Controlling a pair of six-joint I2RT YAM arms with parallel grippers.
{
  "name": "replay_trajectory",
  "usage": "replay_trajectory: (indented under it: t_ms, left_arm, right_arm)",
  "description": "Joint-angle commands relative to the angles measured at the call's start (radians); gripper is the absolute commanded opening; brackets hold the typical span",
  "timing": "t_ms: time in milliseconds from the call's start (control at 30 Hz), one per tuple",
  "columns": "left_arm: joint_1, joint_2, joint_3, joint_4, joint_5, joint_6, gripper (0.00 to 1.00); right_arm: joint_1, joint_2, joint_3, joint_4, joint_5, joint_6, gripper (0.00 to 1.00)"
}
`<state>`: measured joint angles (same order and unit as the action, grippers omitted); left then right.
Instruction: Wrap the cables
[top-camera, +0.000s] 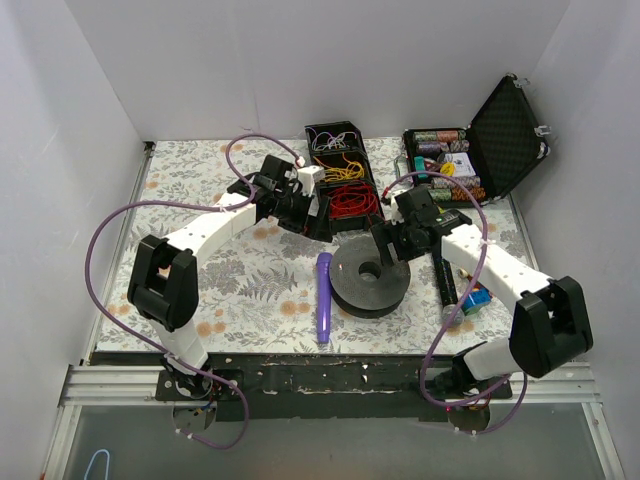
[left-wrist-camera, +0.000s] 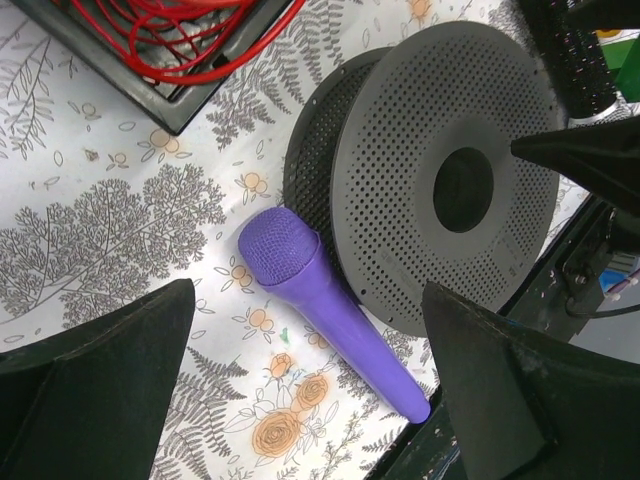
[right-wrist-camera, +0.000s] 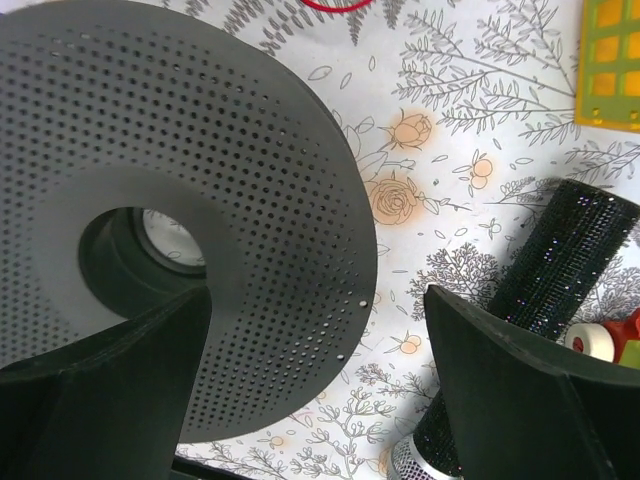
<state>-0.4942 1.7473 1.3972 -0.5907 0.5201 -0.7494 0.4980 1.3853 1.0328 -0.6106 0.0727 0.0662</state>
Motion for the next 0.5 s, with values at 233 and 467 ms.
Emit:
replay_trajectory:
  t_ms: [233, 467]
  left_arm:
    - [-0.001, -0.051, -0.052, 0.023, -0.060, 0.010, 0.98]
    - [0.000, -0.011, -0.017, 0.019, -0.127, 0.009, 0.98]
  right_arm:
    - [0.014, 0.092, -0.022, 0.112, -0.096, 0.021, 0.96]
    - [0.020, 0.129, -0.024, 0.118, -0.080, 0.014, 0.94]
